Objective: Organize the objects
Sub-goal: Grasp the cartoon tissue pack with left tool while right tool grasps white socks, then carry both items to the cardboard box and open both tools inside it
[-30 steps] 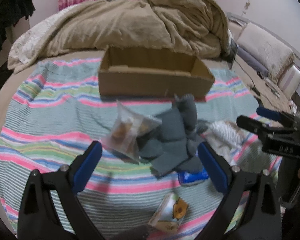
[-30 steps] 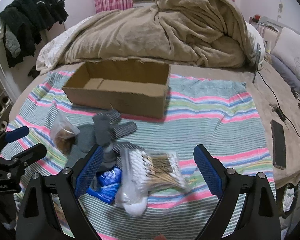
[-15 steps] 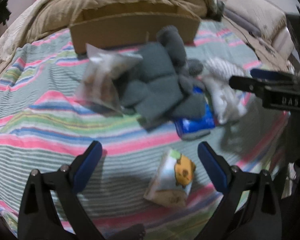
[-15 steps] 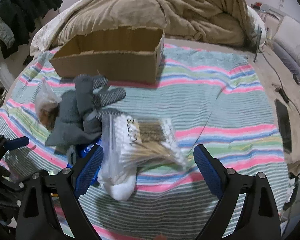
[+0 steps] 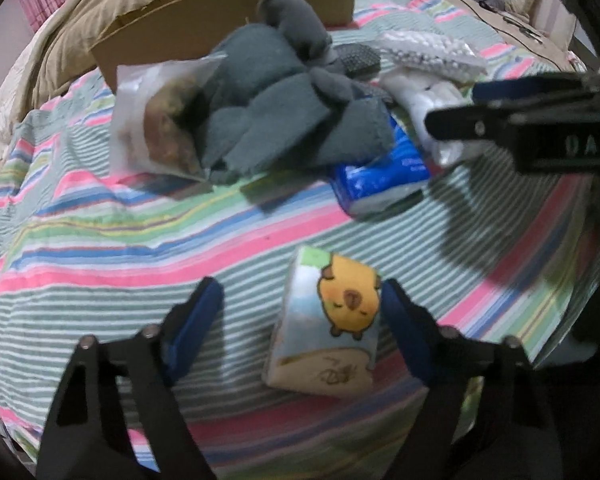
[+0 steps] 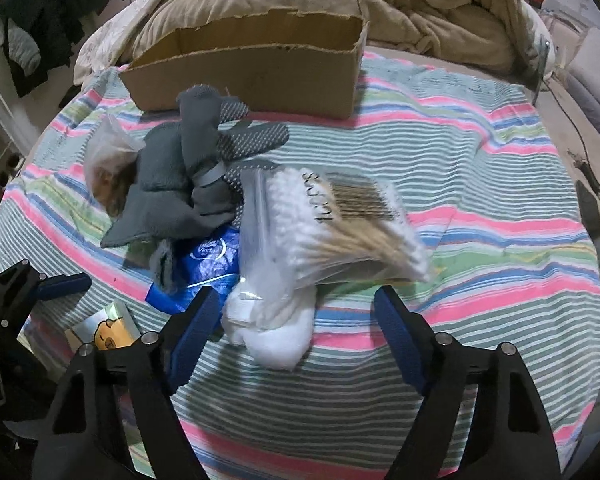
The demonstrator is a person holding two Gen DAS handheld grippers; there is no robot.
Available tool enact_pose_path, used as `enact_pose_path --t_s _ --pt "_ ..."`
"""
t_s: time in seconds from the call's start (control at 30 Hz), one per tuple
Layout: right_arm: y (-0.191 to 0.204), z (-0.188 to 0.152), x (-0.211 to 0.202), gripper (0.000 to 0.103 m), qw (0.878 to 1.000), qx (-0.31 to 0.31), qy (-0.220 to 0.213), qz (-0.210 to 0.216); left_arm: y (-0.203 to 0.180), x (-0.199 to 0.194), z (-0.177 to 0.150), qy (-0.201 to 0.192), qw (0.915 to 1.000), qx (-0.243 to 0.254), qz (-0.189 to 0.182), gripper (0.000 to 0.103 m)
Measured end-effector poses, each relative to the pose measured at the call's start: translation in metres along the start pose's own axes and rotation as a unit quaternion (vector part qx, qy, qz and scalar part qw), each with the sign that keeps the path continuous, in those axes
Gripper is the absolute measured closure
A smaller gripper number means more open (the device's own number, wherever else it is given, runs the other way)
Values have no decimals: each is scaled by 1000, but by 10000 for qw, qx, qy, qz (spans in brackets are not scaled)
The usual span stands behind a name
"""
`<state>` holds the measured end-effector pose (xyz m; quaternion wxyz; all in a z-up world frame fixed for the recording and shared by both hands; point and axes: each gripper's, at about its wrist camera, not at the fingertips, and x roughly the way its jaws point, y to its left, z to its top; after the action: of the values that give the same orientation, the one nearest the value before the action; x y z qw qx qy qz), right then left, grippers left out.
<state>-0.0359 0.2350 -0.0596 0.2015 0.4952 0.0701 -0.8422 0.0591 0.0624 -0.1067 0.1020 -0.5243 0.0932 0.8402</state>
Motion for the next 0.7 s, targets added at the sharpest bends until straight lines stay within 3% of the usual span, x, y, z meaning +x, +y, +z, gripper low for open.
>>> enact_pose_path --t_s 0.1,0.27,0.37,0.7 --pt "4 -3 9 32 9999 -34 109 -12 6 -5 -6 -104 9999 -110 70 49" --pt "1 -6 9 59 9999 -10 53 135 15 -12 -14 -265 9991 -333 -93 55" --pt "-1 -6 1 70 9996 -2 -85 253 20 -20 -8 -334 9983 -448 -180 56" --pt "8 8 -38 74 9961 -169 -463 733 43 -44 7 -751 9932 -762 -454 56"
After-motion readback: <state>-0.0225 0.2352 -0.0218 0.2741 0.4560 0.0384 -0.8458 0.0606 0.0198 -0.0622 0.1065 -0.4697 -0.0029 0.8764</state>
